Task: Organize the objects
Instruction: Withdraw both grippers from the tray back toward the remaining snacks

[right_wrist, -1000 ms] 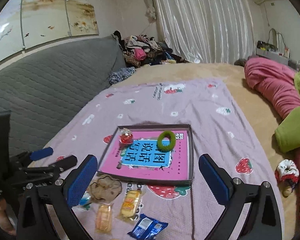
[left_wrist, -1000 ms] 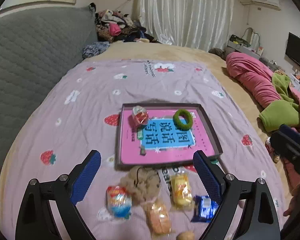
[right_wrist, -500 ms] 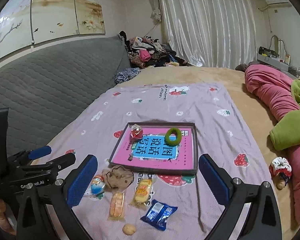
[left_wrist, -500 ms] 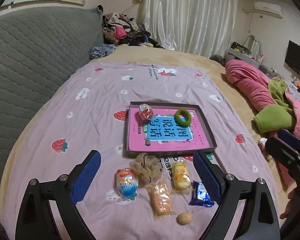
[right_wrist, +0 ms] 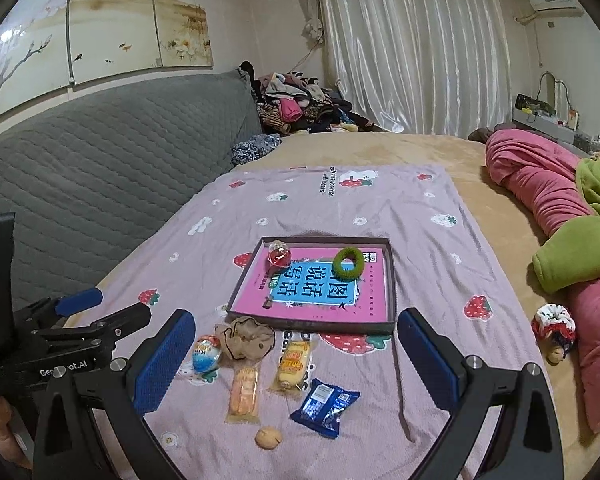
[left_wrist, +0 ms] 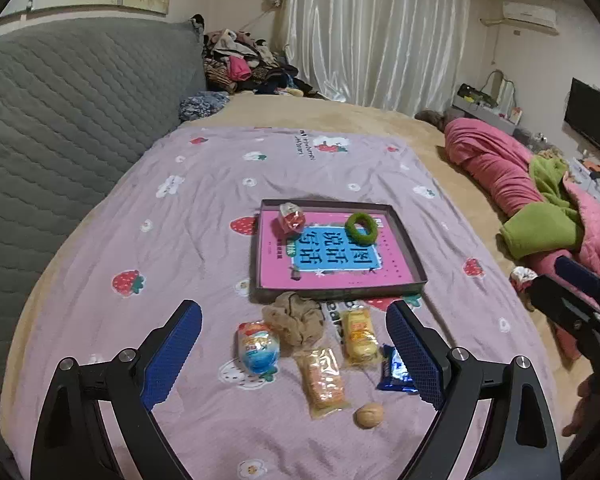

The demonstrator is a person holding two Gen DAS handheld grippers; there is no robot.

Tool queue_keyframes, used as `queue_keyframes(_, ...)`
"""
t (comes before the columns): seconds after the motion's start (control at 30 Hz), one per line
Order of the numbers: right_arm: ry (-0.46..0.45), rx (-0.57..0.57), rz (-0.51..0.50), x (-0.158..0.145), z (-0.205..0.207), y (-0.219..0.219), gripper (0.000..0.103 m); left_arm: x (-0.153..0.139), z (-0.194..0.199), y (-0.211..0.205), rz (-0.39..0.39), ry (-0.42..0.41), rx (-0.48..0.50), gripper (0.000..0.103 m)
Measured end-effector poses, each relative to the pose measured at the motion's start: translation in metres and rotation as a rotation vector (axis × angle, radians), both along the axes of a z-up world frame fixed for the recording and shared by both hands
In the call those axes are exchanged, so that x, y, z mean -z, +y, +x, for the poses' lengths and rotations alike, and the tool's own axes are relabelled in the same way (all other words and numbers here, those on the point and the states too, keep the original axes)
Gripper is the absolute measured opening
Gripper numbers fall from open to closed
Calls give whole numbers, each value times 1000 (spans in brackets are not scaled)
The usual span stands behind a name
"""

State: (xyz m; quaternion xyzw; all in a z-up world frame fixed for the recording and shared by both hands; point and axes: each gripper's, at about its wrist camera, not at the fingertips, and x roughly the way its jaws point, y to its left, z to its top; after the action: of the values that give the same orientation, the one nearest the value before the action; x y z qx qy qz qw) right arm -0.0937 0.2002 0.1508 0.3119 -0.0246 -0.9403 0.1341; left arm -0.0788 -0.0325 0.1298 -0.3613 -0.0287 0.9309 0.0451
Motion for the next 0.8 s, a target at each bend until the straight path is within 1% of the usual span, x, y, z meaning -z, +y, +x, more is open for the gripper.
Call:
queue_keyframes(0.23, -12, 1, 20, 6, 11, -4, 102, 16, 6, -2, -28, -28, -4, 94)
queue_keyframes(0.37, -18, 0, 24, 9, 16, -5, 102, 22, 11, -1, -58, -27, -7, 94)
queue_keyframes(0.57, -26, 5, 34, 14, 20, -5, 102, 31, 17, -4, -33, -52, 3, 94)
queue_keyframes(0.8, -53, 0, 49, 28, 25, -5, 102, 52, 24, 5, -44, -90, 20, 94)
